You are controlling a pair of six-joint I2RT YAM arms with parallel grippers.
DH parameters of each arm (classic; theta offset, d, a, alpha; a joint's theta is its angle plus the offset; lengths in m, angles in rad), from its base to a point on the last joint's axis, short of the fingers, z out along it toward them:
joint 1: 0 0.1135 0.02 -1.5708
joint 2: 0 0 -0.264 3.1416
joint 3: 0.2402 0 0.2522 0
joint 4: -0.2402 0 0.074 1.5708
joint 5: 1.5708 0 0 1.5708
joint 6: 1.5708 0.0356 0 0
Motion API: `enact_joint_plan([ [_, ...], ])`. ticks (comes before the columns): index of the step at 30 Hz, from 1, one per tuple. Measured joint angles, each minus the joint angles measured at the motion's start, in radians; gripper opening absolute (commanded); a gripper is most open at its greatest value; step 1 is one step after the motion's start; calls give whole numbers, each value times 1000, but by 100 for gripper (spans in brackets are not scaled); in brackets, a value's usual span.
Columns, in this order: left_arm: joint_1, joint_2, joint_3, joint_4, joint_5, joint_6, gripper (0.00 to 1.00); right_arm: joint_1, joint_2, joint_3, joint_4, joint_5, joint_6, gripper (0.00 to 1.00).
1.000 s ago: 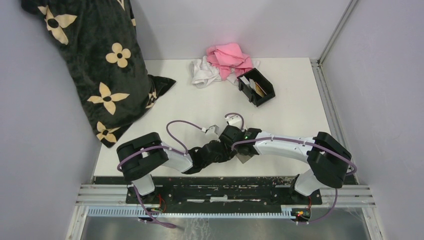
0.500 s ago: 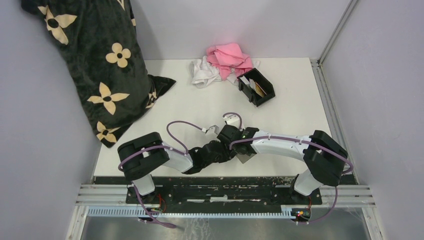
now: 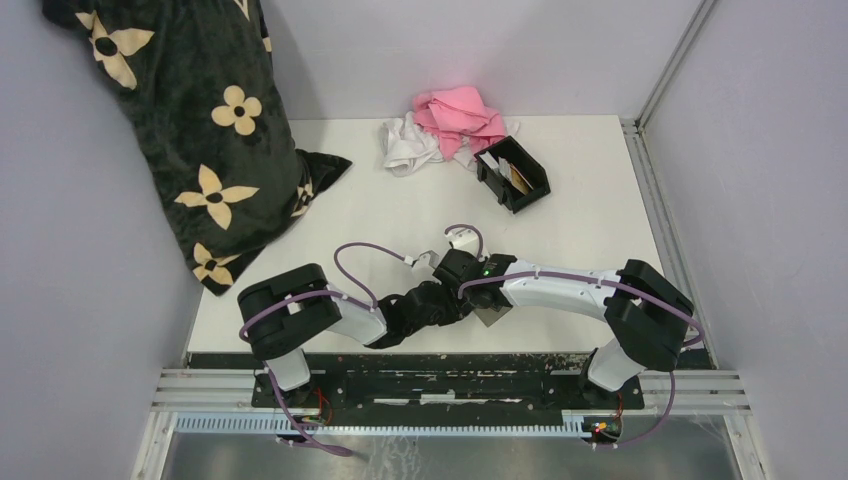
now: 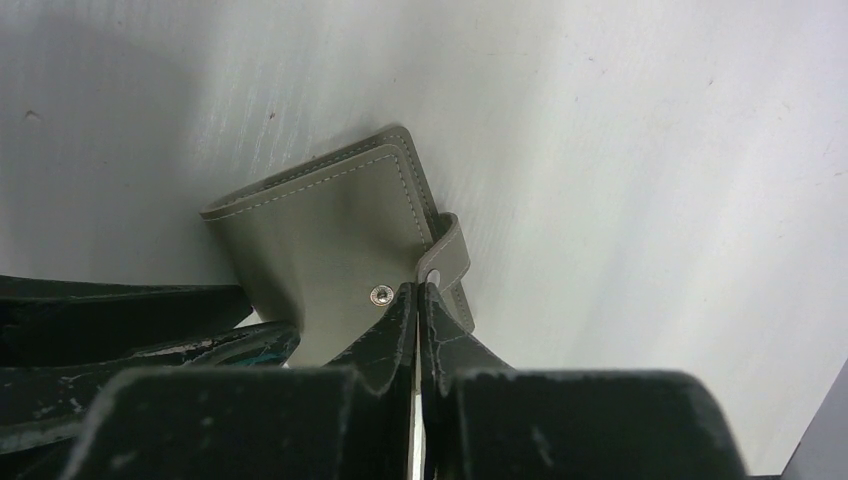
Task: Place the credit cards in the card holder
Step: Close the card holder at the center of the board.
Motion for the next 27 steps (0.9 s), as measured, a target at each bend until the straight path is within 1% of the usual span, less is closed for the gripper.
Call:
enact_joint_plan([
  [27, 0, 13, 21, -10, 0, 0, 38, 13, 2, -4, 1, -35, 5, 1],
])
